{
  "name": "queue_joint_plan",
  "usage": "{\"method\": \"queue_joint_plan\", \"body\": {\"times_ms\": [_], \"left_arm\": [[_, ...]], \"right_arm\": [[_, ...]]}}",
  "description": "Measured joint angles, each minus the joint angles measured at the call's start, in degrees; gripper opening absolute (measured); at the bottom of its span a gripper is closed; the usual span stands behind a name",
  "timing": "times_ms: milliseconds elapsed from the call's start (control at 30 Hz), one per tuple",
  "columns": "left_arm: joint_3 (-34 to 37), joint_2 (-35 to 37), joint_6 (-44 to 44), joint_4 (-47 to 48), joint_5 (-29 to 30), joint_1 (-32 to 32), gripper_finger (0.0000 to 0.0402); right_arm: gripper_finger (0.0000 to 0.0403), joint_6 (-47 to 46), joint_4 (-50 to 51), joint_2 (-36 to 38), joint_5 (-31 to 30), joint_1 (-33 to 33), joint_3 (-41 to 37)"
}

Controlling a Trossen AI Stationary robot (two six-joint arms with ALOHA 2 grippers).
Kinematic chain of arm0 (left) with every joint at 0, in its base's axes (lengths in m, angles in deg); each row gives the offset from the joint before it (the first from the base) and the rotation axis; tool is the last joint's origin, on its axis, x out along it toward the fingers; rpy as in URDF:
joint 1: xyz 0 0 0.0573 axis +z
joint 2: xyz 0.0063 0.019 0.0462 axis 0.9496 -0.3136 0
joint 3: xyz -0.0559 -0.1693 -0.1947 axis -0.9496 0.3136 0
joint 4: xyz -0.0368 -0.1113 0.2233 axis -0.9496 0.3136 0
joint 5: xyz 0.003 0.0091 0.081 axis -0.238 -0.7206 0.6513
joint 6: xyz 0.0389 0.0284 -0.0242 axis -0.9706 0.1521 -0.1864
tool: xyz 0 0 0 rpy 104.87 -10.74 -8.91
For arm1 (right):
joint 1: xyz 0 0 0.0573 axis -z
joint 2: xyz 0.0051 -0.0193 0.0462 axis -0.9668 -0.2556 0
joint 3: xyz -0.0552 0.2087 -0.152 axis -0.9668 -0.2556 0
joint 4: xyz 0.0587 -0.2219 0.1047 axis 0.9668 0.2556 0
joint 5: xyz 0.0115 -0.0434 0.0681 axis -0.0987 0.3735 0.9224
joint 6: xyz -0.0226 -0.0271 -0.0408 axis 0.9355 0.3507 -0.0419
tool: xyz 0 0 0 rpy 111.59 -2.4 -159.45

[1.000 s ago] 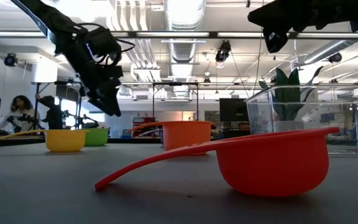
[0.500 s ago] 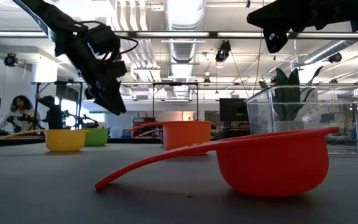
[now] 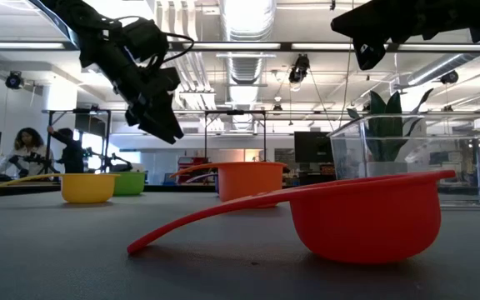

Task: Nest measuring cups in basket
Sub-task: Stack the green measuring cup on top of the orange measuring cup

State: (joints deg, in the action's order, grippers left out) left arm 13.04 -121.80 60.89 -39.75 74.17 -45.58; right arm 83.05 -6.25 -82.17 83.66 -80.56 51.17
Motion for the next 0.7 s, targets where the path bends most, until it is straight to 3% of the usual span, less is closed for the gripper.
{"method": "queue_joint_plan", "body": {"times_ms": [700], "left_arm": [[0.3, -1.1, -0.3, -2.9, 2.6, -1.0, 0.0251]], "right_arm": [[0.0009, -1.4, 0.4, 0.0, 0.0, 0.0, 0.0]]}}
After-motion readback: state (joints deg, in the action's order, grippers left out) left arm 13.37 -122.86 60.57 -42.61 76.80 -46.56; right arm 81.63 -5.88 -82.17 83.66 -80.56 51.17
